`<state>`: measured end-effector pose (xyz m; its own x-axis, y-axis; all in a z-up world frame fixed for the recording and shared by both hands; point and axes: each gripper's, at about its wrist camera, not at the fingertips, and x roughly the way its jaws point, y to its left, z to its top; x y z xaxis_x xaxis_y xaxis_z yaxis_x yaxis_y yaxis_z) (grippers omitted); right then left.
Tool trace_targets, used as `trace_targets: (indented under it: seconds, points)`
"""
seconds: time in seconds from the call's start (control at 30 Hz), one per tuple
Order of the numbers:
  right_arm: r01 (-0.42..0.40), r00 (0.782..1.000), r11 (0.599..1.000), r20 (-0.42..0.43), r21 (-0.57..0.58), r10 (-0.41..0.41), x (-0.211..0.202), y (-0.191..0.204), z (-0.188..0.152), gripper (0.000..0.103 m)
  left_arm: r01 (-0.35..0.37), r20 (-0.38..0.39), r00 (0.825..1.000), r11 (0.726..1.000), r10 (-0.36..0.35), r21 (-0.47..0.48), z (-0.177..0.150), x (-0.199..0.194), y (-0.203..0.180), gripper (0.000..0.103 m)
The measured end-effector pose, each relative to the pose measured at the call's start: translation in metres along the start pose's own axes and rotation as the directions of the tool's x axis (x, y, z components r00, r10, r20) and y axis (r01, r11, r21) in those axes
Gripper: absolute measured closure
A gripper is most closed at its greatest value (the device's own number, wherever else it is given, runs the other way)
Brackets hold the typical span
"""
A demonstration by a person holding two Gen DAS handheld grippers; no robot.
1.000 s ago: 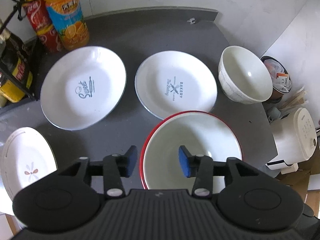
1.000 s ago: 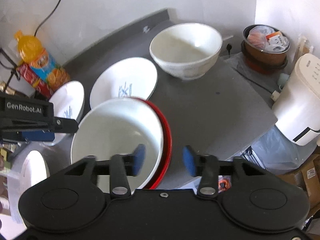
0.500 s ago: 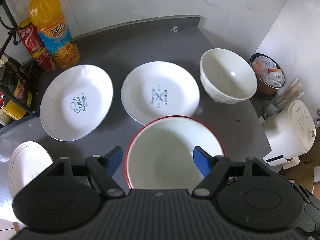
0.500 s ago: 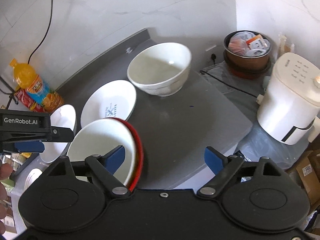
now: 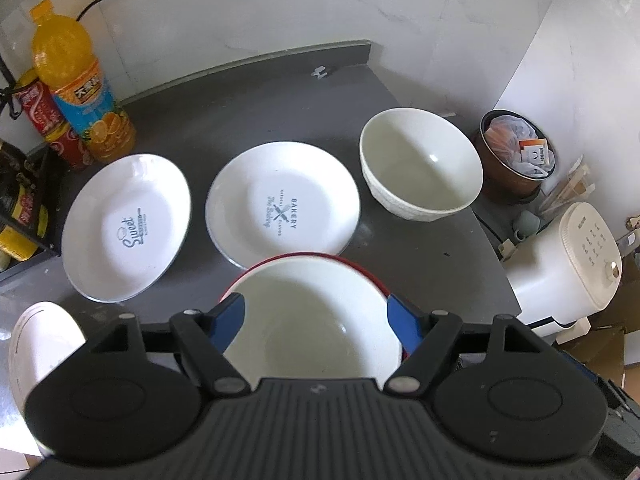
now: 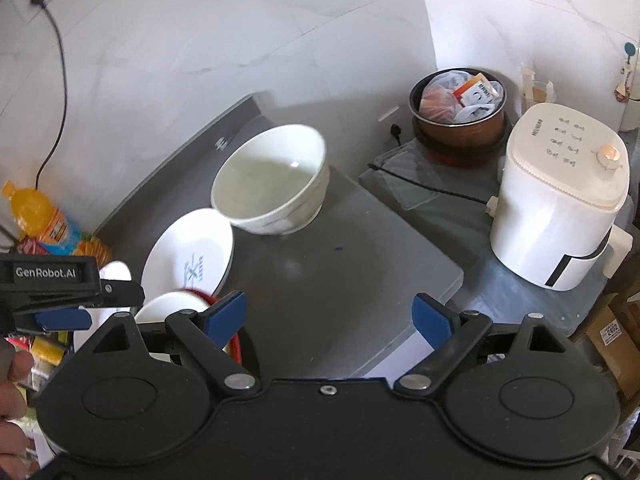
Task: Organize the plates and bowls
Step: 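Move both grippers to the smaller white bowl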
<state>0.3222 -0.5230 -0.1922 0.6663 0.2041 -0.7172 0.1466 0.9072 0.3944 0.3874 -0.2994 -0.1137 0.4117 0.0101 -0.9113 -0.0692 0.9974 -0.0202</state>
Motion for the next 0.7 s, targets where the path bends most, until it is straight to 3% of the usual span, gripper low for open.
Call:
trace_targets:
  seconds: [0.27,0.4,0.7]
  points:
    - [0.021,0.999,0.998,0.029,0.054,-0.022,0.014,-0.013,0.017,0.014,0.027,-0.009,1.000,0.999,-0.027,0.026,0.021,0.020,-0.020,0.026]
    - [-0.007,1.000,0.994,0.024,0.106,0.005,0.025,-0.017,0.027,0.016,0.056,0.001,0.998,0.998,-0.056,0.033,0.037,0.029,-0.030,0.026]
    - [-0.056,0.998,0.988,0.010,0.142,0.055,0.059,-0.014,0.054,0.028,0.087,0.007,0.996,0.996,-0.088,0.030,0.077,0.060,-0.042,0.026]
